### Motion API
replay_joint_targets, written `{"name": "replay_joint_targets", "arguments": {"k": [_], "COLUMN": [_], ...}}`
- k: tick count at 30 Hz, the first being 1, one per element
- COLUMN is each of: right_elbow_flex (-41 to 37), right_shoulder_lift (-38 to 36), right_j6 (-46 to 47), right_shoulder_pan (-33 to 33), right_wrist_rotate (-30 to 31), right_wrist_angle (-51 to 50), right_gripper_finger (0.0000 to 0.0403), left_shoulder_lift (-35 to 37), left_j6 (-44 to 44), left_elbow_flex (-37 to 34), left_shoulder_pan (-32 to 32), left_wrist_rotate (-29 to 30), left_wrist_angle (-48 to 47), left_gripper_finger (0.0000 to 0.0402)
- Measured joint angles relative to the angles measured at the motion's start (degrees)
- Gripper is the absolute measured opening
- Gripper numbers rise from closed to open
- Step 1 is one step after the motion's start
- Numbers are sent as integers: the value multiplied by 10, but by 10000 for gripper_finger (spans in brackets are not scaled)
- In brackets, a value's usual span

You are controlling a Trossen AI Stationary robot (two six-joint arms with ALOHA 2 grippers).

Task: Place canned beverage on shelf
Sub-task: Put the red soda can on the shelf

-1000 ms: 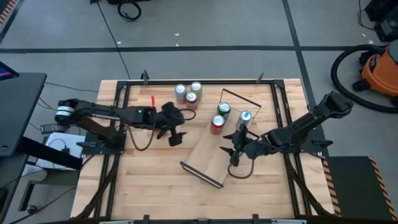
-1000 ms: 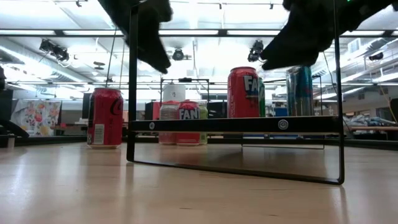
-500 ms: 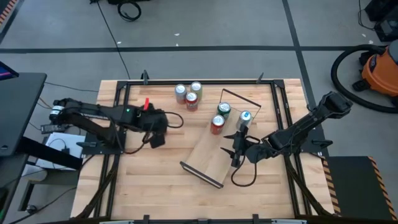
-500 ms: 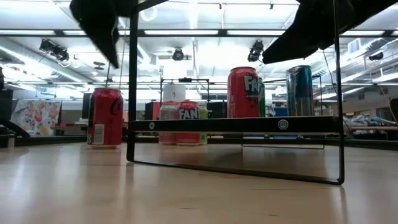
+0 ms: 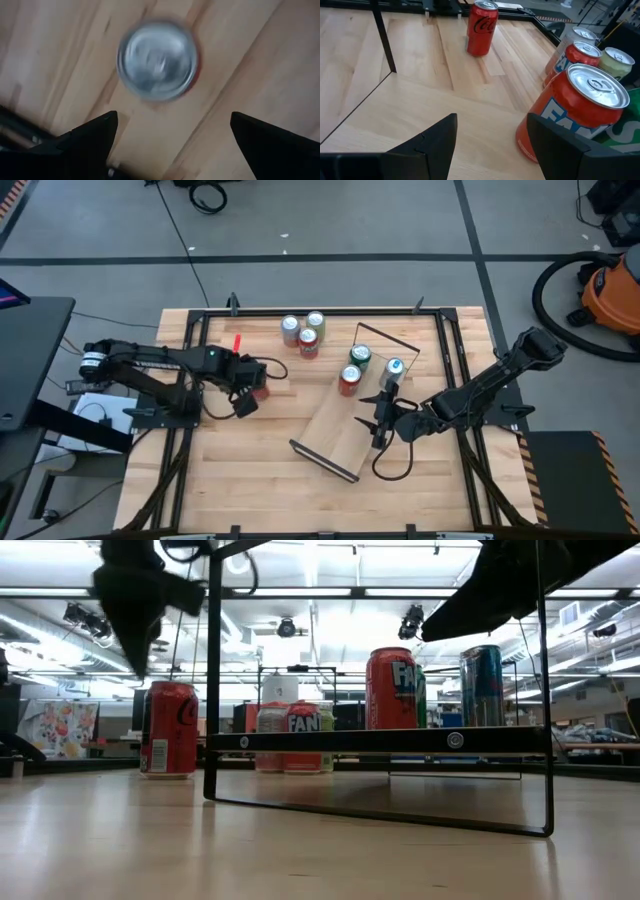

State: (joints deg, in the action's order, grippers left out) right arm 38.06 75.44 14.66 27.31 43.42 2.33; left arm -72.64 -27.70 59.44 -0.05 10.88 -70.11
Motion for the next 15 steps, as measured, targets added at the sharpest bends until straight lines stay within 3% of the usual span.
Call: {"name": "replay_joint_targets", "arguments": {"k": [8,15], "right_elbow_flex": [0,0], "right_shoulder_lift": [0,0], "right_j6": [2,2], "right_shoulder_pan": [1,1], "right_wrist_rotate": [0,0], "right_wrist_angle": [8,16], "right_gripper_finger": [250,250], "left_shoulder_lift": [0,0], "left_j6": [17,68], "left_elbow_flex": [-55,-74], "left_shoulder_pan": [16,70], "left_wrist_rotate": [14,8], "left_wrist_angle": [53,98], "left_gripper_finger": [400,400]}}
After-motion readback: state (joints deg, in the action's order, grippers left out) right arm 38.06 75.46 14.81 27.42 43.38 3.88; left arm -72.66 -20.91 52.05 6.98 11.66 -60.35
